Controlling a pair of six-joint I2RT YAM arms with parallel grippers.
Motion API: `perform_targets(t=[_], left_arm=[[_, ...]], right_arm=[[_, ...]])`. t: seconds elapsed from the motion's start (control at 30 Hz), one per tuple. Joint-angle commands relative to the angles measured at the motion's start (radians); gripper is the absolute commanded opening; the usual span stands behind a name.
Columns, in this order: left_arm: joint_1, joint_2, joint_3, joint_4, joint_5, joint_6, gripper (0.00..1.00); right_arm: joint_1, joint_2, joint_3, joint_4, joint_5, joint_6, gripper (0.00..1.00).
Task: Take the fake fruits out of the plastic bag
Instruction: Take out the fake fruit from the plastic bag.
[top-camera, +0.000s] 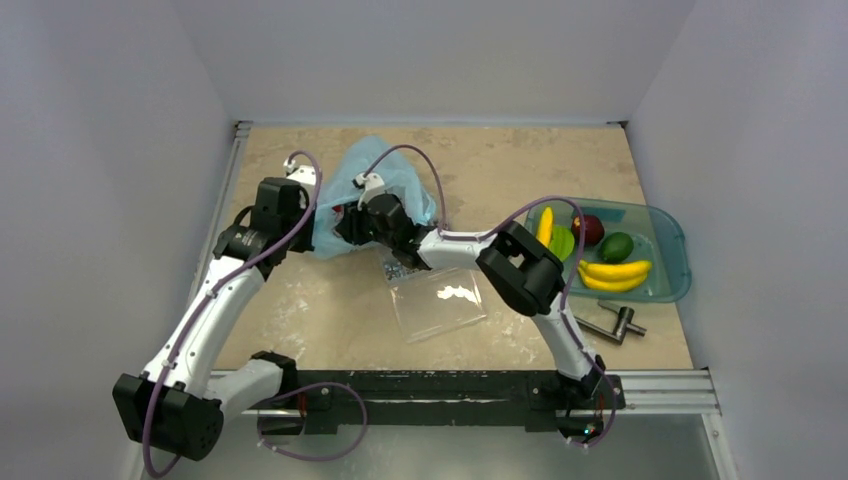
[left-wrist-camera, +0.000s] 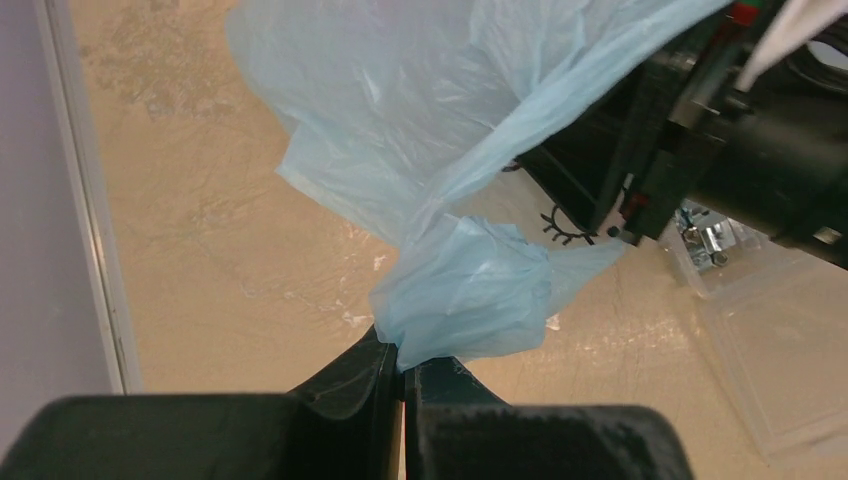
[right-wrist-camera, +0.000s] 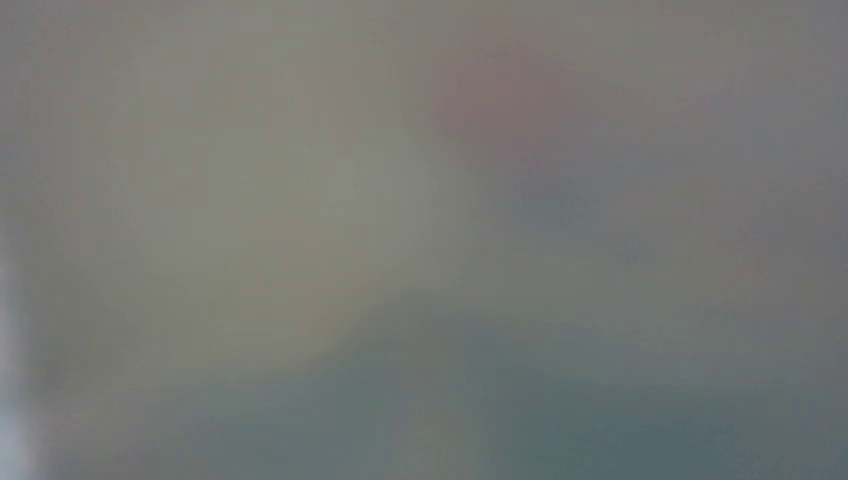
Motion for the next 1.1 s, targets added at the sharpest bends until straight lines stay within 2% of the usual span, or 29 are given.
perform_targets(t=[0.0,0.13,0.27,0.33,0.43,0.57,0.63,0.77,0.9,1.07], left_arm=[[-0.005,-0.031,-0.001,0.04,0.105,0.028,0.0],[-0.005,-0.053,-0.009,0.055,0.141,0.029,0.18],[-0.002,-0.147,-0.049,0.129,0.175,0.013,0.35],[-0.001,-0.189,-0.038,0.131,0.176,0.0,0.39],[0.005,-0.222,0.007,0.098,0.147,-0.026,0.43],[0.055,-0.2,0.074,0.081,0.106,-0.112,0.46],[0.096,-0.159,0.101,0.078,0.092,-0.164,0.47],[0.223,-0.029,0.143,0.104,0.167,-0.248,0.48],[0.318,0.159,0.217,0.123,0.238,-0.285,0.47],[0.364,0.445,0.389,0.095,0.308,-0.304,0.43]], right_arm=[[-0.006,0.036,0.112,0.044,0.092,0.037,0.32],[-0.005,0.078,0.162,0.044,0.106,0.038,0.36],[-0.007,0.099,0.184,0.041,0.109,0.037,0.38],[-0.006,0.103,0.186,0.041,0.107,0.031,0.4],[-0.007,0.101,0.172,0.054,0.101,0.033,0.47],[-0.008,0.098,0.167,0.064,0.132,0.052,0.57],[-0.008,0.098,0.167,0.07,0.148,0.068,0.61],[-0.008,0.112,0.186,0.068,0.168,0.106,0.69],[-0.009,0.155,0.249,0.058,0.154,0.089,0.8],[-0.015,0.228,0.35,0.017,0.121,0.075,0.84]])
